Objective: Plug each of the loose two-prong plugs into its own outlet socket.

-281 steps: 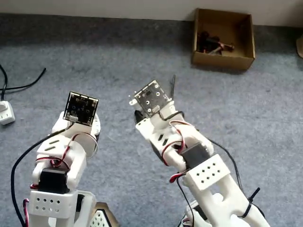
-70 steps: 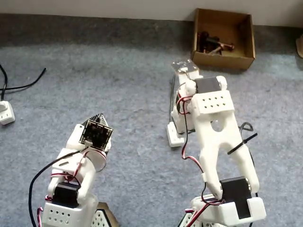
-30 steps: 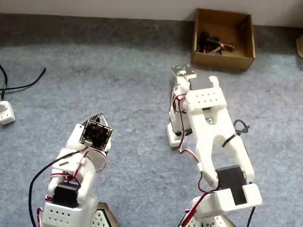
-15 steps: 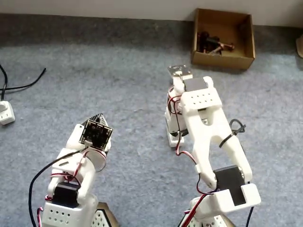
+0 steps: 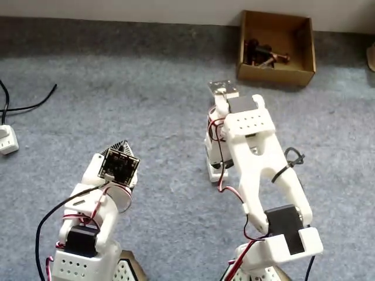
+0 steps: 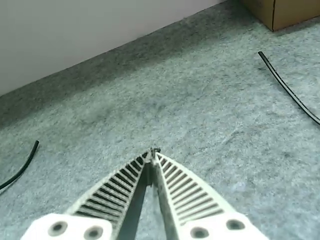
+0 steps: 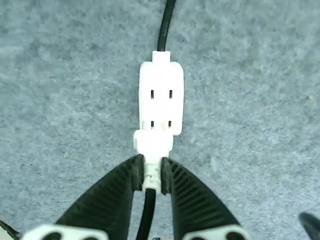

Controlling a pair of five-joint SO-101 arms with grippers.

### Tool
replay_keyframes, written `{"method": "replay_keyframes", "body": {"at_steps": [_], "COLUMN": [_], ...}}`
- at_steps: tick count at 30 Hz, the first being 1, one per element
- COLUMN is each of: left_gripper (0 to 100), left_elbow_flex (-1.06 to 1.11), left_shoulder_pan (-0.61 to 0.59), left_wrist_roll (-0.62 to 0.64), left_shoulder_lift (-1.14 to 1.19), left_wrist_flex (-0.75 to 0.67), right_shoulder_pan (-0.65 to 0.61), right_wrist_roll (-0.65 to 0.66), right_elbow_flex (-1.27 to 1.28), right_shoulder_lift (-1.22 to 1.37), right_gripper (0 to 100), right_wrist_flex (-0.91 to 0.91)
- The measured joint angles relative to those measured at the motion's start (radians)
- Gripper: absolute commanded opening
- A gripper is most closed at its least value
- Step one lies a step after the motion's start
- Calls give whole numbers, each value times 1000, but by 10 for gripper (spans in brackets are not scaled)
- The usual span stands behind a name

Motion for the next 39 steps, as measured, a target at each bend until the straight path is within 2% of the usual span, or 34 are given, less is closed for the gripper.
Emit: {"method": "replay_keyframes", "body": {"at_steps": [22,30,39], "left_gripper": [5,5,5], "left_elbow_flex": [0,0,0], "left_shoulder_pan": [0,0,0], "left_wrist_roll": [0,0,0], "left_shoulder_lift": [0,0,0], "left_wrist_flex": [0,0,0], "right_shoulder_pan": [20,14,14], "right_wrist_roll": [0,0,0], "right_elbow_flex": [9,112,114], "right_shoulder_lift": [0,-2,-2], "right_gripper": [5,5,5], "right_wrist_flex": [-5,-83,-86]}}
